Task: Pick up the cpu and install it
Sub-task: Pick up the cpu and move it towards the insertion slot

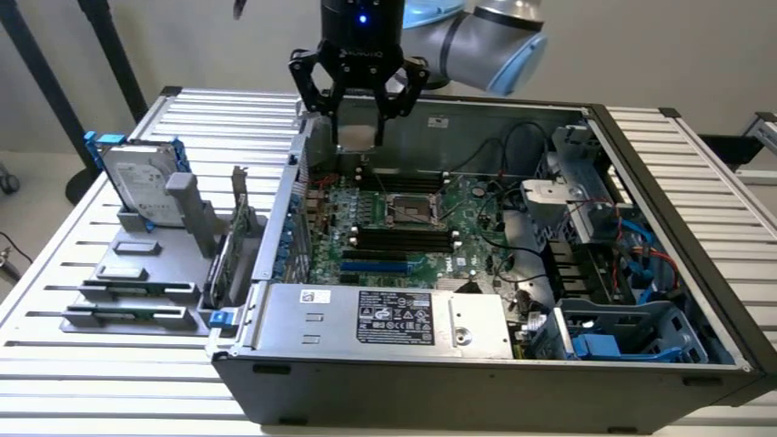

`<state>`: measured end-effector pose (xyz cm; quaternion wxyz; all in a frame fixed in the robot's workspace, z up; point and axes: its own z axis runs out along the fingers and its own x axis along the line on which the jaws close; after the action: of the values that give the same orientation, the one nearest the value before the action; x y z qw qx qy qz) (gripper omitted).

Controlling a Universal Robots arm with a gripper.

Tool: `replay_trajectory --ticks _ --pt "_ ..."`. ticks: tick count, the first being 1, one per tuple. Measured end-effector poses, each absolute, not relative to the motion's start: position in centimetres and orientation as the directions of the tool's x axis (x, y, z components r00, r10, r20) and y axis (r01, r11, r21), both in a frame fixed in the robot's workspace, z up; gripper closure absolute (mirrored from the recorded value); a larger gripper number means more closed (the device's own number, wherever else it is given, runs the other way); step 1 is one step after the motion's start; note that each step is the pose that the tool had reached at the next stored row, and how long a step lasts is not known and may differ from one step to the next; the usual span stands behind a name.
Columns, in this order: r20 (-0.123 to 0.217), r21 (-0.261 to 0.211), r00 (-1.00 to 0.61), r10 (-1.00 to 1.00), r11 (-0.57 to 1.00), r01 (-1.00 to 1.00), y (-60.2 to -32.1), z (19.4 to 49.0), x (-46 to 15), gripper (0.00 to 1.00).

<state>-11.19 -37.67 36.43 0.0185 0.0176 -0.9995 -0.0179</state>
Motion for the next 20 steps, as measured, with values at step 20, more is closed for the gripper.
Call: replay_trajectory --ticks 20 --pt "0.042 0.034 -0.999 -0.030 0.999 -0.029 -34.4 32.9 -4.5 0.46"
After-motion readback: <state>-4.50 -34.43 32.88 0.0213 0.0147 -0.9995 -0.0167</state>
